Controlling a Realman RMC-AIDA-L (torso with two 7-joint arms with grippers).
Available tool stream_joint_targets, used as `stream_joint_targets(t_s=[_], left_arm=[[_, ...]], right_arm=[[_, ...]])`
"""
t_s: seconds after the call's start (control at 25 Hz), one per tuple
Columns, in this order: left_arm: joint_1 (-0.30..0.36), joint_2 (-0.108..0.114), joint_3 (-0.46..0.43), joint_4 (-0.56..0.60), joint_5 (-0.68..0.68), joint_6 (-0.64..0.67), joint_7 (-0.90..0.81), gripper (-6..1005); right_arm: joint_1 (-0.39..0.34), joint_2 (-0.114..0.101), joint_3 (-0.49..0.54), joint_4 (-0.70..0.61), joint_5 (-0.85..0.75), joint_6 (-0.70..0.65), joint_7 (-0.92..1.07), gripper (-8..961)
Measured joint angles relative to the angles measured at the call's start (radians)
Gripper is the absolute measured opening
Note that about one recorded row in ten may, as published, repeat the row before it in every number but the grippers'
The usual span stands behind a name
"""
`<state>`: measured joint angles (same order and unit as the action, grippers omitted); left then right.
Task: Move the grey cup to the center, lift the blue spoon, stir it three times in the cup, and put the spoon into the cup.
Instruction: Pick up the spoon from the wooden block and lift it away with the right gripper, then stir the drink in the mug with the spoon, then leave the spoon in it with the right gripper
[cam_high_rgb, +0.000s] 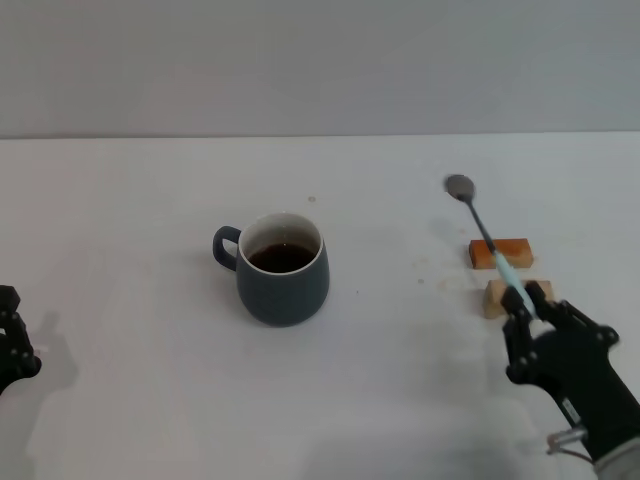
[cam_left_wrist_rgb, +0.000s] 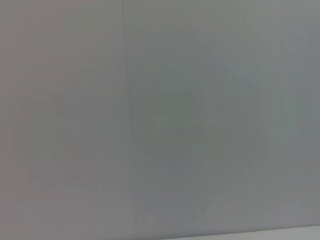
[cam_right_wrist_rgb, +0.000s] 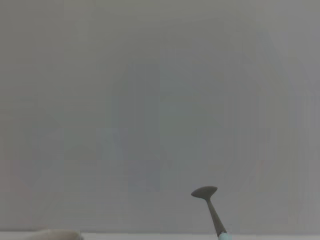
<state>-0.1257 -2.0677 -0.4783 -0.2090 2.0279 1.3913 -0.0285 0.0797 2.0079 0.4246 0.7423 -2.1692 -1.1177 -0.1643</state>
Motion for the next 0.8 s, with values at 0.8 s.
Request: stream_joint_targets(t_s=[0.8], left_arm=[[0.011, 0.002, 0.000, 0.000, -0.003, 0.012, 0.001, -2]], right_arm=[[-0.165, 0.055, 0.625, 1.044, -0.204, 1.363, -0.431, 164]])
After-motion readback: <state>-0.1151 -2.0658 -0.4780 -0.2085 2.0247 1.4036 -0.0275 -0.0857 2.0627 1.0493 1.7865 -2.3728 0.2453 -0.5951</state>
